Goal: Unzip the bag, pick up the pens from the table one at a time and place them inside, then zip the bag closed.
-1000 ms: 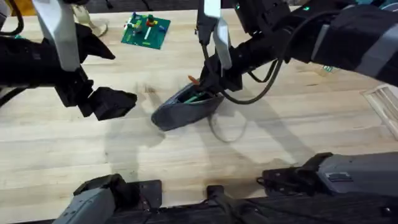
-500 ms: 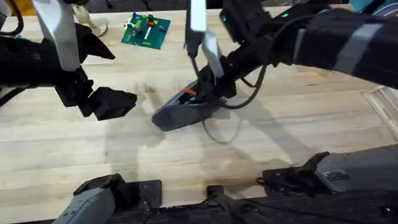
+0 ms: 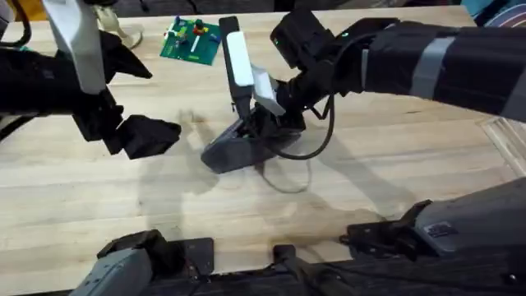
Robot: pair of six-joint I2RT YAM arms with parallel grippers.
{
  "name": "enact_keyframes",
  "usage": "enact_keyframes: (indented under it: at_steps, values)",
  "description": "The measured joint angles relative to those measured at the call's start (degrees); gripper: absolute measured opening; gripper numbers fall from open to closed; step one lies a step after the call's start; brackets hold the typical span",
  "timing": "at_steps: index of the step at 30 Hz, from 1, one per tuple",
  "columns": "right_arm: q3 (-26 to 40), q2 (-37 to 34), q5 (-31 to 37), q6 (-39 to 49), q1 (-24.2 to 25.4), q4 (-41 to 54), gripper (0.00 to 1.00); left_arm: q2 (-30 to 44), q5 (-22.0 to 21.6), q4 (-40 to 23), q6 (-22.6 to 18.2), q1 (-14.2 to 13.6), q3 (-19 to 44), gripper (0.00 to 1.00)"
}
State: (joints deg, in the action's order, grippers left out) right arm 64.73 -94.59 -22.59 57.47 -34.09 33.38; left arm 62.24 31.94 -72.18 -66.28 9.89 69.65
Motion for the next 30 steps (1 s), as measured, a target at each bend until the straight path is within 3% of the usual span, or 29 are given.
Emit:
enact_keyframes:
  at_steps: [7, 12, 14, 18, 19, 22, 25, 27, 30]
  values:
    - [0.0, 0.0, 3.3, 2.4, 0.0, -0.6, 0.032, 0.0, 0.0, 0.0, 0.0, 0.0, 0.0, 0.993]
    - [0.0, 0.0, 0.1, 3.0, -2.1, -2.2, 0.032, 0.0, 0.0, 0.1, 0.0, 0.0, 0.0, 0.993]
    - [0.0, 0.0, -0.8, 3.2, -5.6, -1.7, 0.032, 0.0, 0.0, 0.2, 0.0, 0.0, 0.0, 0.993]
    - [0.0, 0.0, -0.8, 3.5, -6.3, -1.8, 0.032, 0.0, 0.0, 0.2, 0.0, 0.0, 0.0, 0.993]
    - [0.0, 0.0, -0.8, 3.5, -6.3, -1.9, 0.076, 0.0, 0.0, 0.2, 0.0, 0.0, 0.0, 0.993]
    - [0.0, 0.0, -0.8, 3.5, -6.3, -2.1, 0.471, 0.0, 0.0, 0.2, 0.0, 0.0, 0.0, 0.993]
    - [0.0, 0.0, -0.8, 3.5, -6.3, -2.1, 0.927, 0.0, 0.0, 0.2, 0.0, 0.0, 0.0, 0.993]
    - [0.0, 0.0, -0.8, 3.9, -6.3, -2.3, 0.991, 0.0, 0.0, 0.2, 0.0, 0.0, 0.0, 0.993]
    - [0.0, 0.0, -0.8, 3.9, -6.3, -2.3, 0.997, 0.0, 0.0, 0.2, 0.0, 0.0, 0.0, 0.993]
